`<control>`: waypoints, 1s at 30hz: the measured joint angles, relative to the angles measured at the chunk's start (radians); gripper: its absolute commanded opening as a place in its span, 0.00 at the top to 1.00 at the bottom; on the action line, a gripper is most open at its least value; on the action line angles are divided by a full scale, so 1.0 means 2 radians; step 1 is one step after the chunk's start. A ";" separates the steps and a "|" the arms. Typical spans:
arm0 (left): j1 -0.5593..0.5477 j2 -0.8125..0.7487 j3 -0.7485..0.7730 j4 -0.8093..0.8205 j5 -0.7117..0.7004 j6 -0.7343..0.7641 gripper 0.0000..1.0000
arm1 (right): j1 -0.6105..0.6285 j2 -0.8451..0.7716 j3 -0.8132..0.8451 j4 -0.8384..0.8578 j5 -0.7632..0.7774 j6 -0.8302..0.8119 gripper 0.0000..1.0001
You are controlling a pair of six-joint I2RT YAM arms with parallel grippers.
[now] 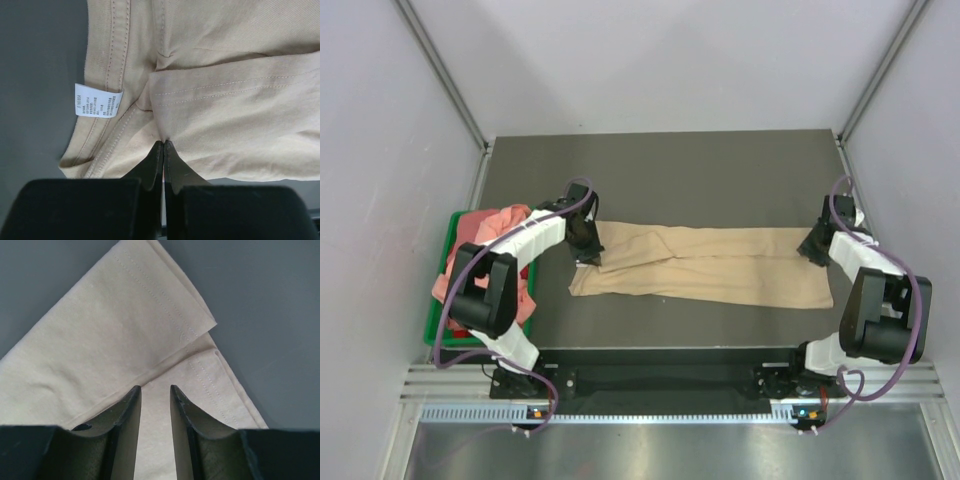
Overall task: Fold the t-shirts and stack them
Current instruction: Fold the tshirt
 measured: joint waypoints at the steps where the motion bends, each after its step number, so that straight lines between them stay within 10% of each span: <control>1: 0.000 0.000 0.000 0.000 0.000 0.001 1.00 | 0.000 0.000 0.000 0.000 0.003 0.002 0.69; 30: 0.000 0.025 -0.001 -0.001 -0.004 0.023 1.00 | -0.026 0.058 0.024 0.011 0.071 0.096 0.67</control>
